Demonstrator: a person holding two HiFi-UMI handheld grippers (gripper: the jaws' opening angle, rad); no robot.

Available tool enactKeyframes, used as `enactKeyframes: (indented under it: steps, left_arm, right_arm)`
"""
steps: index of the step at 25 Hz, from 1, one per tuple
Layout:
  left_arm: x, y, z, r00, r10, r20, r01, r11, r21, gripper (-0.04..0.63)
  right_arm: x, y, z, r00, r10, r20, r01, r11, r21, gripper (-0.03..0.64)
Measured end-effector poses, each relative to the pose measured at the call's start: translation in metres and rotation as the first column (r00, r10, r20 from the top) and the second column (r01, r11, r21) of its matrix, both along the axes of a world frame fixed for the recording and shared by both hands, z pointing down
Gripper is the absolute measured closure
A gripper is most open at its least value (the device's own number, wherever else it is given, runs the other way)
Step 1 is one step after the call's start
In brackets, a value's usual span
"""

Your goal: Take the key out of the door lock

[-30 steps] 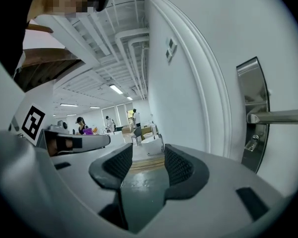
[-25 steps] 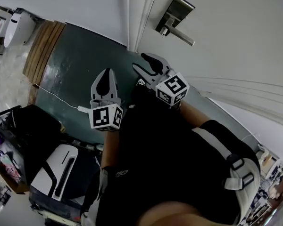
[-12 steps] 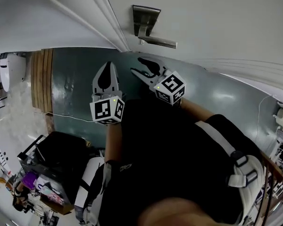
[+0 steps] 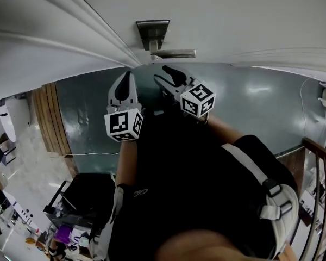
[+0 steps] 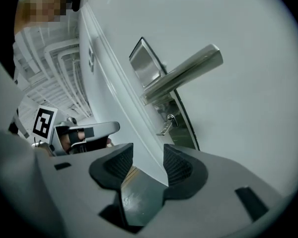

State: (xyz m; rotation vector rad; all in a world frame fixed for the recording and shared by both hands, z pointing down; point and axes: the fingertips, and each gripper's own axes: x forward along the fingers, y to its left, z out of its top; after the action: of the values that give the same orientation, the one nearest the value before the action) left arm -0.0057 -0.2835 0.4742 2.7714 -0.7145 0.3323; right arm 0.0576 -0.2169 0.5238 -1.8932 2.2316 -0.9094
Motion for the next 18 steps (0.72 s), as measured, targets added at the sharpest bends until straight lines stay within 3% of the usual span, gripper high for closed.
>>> enactKeyframes:
  steps: [3, 8, 16, 18]
  left_arm:
    - [0.003, -0.009, 0.0, 0.996, 0.087, 0.004, -0.087, 0.996, 0.0, 0.572]
    - [0.0, -0.018, 0.003, 0.977, 0.214, -0.008, -0.214, 0.977, 0.003, 0.572]
    - [-0.002, -0.032, 0.013, 0.943, 0.331, -0.006, -0.332, 0.943, -0.006, 0.572]
    - [0.001, -0.033, 0.015, 0.939, 0.345, -0.004, -0.345, 0.939, -0.008, 0.571]
  right_arm:
    - [0.009, -0.007, -0.002, 0.993, 0.118, 0.015, -0.118, 0.993, 0.002, 0.423]
    - [0.008, -0.015, -0.005, 0.956, 0.294, 0.018, -0.294, 0.956, 0.012, 0.422]
    - [0.004, -0.03, -0.006, 0.874, 0.464, 0.142, -0.472, 0.881, 0.029, 0.432]
    - [0.009, -0.03, 0.0, 0.836, 0.512, 0.198, -0.524, 0.852, 0.007, 0.431]
